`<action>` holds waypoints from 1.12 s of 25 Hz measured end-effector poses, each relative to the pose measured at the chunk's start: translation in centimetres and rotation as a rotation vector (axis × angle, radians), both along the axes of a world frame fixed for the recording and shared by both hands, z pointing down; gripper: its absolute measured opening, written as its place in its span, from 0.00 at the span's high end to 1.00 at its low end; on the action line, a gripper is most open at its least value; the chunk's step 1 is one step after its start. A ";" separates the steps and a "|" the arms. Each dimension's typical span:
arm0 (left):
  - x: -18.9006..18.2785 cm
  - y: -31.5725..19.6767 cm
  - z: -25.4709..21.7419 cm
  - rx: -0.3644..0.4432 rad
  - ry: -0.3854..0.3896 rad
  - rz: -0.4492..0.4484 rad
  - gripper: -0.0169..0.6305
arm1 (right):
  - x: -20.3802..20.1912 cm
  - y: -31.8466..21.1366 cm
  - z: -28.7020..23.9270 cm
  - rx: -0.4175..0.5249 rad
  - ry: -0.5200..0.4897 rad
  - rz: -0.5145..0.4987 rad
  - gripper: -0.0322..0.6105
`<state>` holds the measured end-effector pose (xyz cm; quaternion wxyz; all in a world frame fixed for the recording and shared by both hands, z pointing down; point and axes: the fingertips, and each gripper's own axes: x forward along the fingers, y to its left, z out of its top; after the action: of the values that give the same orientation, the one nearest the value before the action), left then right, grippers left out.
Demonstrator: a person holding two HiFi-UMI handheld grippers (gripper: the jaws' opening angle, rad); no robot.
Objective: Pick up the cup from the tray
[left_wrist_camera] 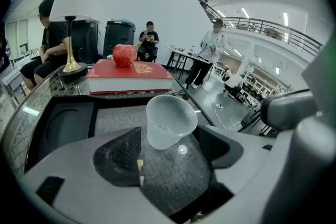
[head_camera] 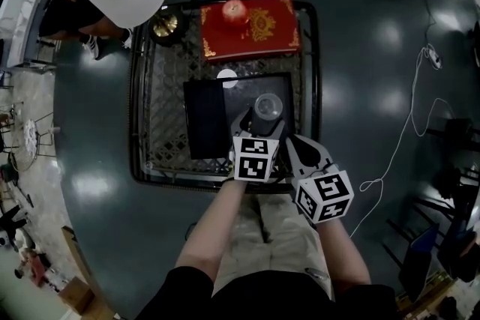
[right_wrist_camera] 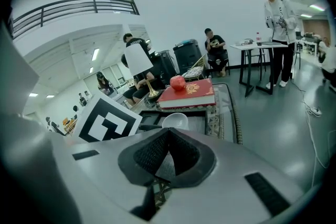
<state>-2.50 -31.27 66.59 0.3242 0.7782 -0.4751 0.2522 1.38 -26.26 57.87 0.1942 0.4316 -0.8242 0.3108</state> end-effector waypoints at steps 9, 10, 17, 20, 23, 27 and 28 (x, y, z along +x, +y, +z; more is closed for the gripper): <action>0.7 -1.8 2.4 0.018 -0.078 0.012 0.43 | 0.7 -0.2 1.1 -0.023 -0.004 0.013 0.93; 0.7 -1.9 2.6 0.021 -0.091 0.014 0.43 | 0.7 -0.2 1.2 -0.025 -0.004 0.015 0.93; 0.1 -2.5 3.0 0.039 -0.154 0.003 0.52 | 0.9 -0.2 1.3 -0.028 -0.006 0.024 0.93; -0.1 -2.5 2.9 0.038 -0.155 -0.001 0.52 | 0.9 -0.1 1.3 -0.026 -0.008 0.027 0.93; -0.3 -2.5 2.5 0.039 -0.153 -0.005 0.53 | 0.8 0.0 1.1 -0.024 -0.009 0.028 0.93; -0.4 -2.2 1.6 0.048 -0.148 -0.001 0.53 | 0.8 0.1 0.6 -0.013 -0.006 0.030 0.93; -0.5 -2.1 1.3 0.052 -0.146 0.001 0.53 | 0.8 0.2 0.5 -0.011 -0.006 0.031 0.93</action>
<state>-2.97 -33.40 67.85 0.2683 0.7661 -0.5033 0.2963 2.19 -26.08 58.36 0.1892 0.4422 -0.8165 0.3195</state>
